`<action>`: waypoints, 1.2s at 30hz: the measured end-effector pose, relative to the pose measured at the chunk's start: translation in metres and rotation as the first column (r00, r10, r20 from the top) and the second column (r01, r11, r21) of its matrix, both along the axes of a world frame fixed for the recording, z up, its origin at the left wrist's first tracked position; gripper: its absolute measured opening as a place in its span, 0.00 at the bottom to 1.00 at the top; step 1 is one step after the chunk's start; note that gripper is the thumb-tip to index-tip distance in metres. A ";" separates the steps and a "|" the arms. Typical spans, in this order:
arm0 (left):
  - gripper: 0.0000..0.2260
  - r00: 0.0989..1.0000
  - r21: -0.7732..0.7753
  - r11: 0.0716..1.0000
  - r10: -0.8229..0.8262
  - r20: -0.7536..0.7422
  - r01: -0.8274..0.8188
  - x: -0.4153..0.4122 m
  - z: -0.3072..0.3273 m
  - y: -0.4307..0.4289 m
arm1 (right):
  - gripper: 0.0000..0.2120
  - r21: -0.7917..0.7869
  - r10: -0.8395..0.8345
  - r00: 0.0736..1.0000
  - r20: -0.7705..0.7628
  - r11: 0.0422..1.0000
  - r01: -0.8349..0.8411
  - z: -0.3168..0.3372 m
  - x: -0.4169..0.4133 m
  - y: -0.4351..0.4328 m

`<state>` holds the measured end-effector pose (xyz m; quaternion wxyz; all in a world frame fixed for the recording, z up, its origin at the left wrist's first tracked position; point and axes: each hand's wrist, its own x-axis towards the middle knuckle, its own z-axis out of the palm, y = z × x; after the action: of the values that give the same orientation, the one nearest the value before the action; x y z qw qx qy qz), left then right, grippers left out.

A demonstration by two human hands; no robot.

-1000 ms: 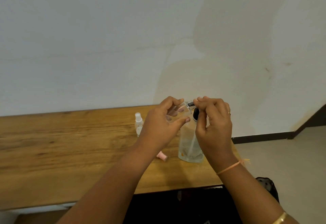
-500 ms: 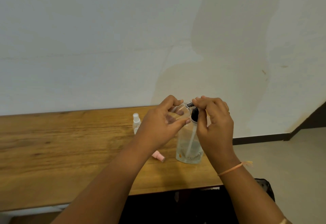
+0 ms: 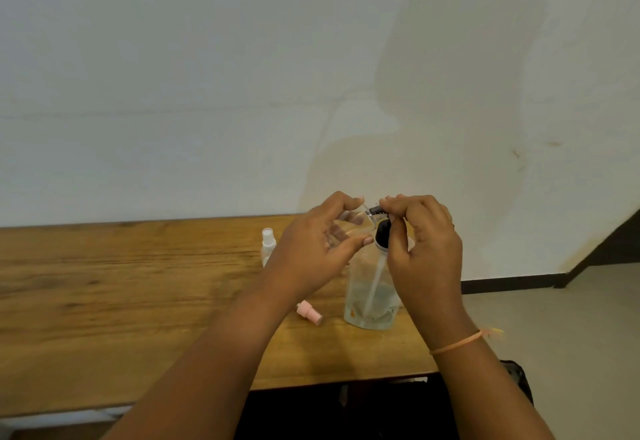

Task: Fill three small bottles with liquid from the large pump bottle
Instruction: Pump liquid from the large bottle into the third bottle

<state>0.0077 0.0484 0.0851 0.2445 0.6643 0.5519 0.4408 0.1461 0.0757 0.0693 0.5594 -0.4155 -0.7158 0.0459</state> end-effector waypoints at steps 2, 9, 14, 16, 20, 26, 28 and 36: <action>0.13 1.000 -0.024 1.000 0.012 -0.017 -0.012 0.000 -0.002 0.002 | 0.11 0.006 -0.016 1.000 -0.017 1.000 0.016 -0.006 -0.003 0.000; 0.12 0.996 -0.086 0.996 0.011 -0.088 -0.018 -0.002 -0.007 0.005 | 0.10 0.029 -0.057 0.998 0.008 0.998 0.056 -0.018 -0.006 0.000; 0.13 0.996 -0.009 0.999 0.049 -0.081 -0.050 -0.001 -0.006 0.003 | 0.11 0.016 -0.061 0.998 -0.011 0.998 0.061 -0.006 -0.005 -0.003; 0.14 0.994 0.026 0.998 0.055 -0.089 -0.053 0.000 -0.004 0.003 | 0.11 0.021 -0.062 0.998 -0.003 0.998 0.062 -0.001 -0.003 -0.001; 0.13 0.991 0.043 0.998 0.060 -0.118 -0.055 -0.001 -0.003 0.004 | 0.12 0.054 -0.047 0.999 -0.010 0.997 0.047 -0.003 -0.001 0.001; 0.13 0.973 -0.016 0.998 0.054 -0.223 -0.059 0.000 -0.001 0.004 | 0.15 0.041 -0.011 0.998 -0.066 0.999 0.014 -0.017 -0.002 0.002; 0.13 0.974 -0.021 0.998 0.054 -0.222 -0.061 0.001 -0.001 0.004 | 0.15 0.033 -0.013 0.996 -0.087 0.999 0.016 -0.016 -0.003 0.002; 0.12 0.974 0.123 0.991 0.079 -0.215 -0.053 0.002 -0.002 0.003 | 0.13 -0.049 0.000 0.978 -0.210 0.999 -0.011 -0.002 -0.005 -0.009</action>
<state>0.0100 0.0514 0.0828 0.1282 0.7034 0.5705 0.4043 0.1414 0.0669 0.0669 0.6212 -0.4201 -0.6525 0.1089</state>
